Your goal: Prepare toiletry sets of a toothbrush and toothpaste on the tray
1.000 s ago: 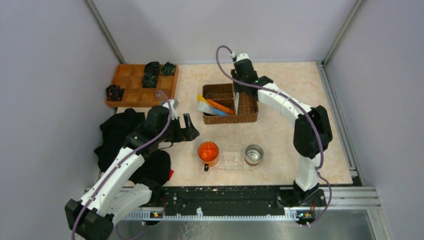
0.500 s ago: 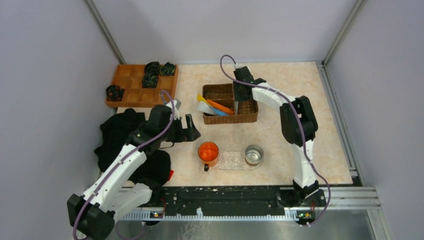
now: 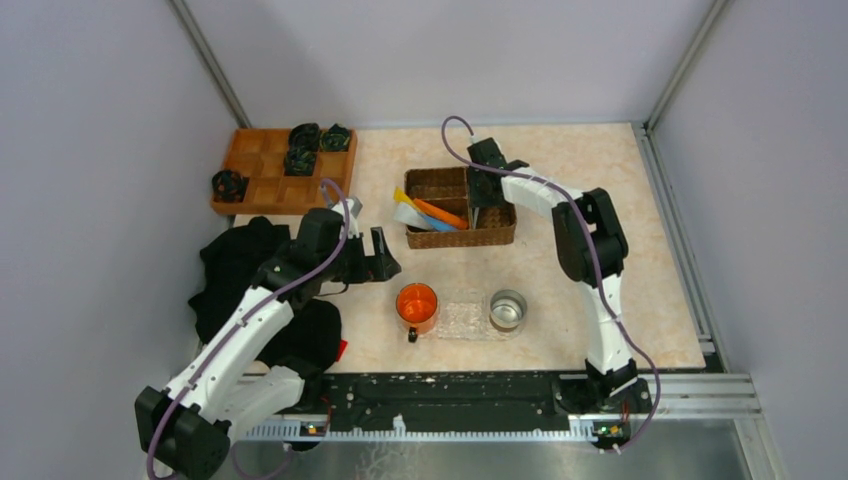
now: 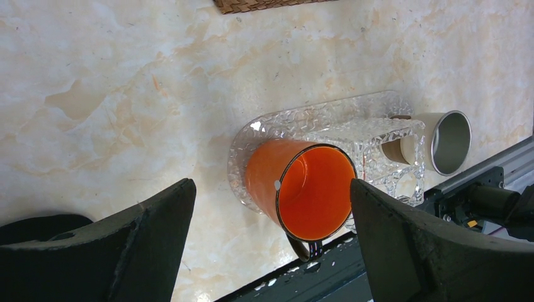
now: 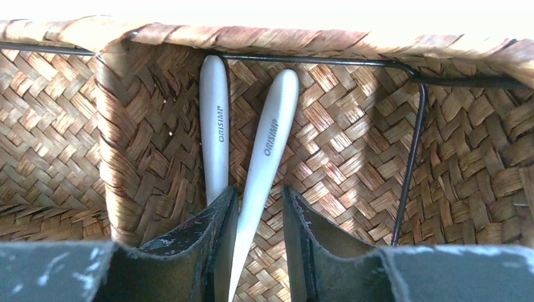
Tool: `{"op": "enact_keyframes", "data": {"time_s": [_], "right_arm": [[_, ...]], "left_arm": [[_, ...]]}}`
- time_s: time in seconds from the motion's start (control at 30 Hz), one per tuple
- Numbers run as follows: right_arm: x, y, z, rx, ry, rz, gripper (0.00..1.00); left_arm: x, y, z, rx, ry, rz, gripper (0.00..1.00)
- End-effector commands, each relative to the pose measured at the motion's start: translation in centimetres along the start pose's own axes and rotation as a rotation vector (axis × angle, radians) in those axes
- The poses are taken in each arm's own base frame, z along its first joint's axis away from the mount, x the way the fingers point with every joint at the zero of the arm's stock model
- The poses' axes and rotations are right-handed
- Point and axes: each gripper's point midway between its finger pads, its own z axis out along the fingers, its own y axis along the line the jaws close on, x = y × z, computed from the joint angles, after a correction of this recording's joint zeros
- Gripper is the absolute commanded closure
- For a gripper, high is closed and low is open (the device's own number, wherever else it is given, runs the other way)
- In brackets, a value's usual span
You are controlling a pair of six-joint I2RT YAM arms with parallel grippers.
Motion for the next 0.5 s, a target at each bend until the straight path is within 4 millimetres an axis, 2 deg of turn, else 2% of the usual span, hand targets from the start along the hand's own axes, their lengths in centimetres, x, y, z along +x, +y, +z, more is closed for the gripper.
{"op": "enact_keyframes", "data": {"time_s": [0.0, 0.1, 0.27, 0.37, 0.47], "right_arm": [[-1.1, 0.5, 0.9, -0.014, -0.026, 0.023, 0.68], [-0.6, 0.2, 1.2, -0.008, -0.019, 0.024, 0.82], [-0.9, -0.3, 0.9, -0.002, -0.029, 0.027, 0.95], [-1.9, -0.5, -0.2, 0.002, -0.058, 0.024, 0.98], [-3.8, -0.6, -2.2, 0.004, -0.107, 0.014, 0.98]], "left_arm": [[-1.1, -0.7, -0.4, 0.026, -0.027, 0.018, 0.02], [-1.1, -0.7, -0.4, 0.026, -0.027, 0.018, 0.02], [-1.1, -0.6, -0.5, 0.027, -0.028, 0.016, 0.03], [-1.0, -0.6, -0.5, 0.028, -0.028, 0.016, 0.03], [-0.9, -0.7, -0.6, 0.031, -0.029, 0.014, 0.03]]}}
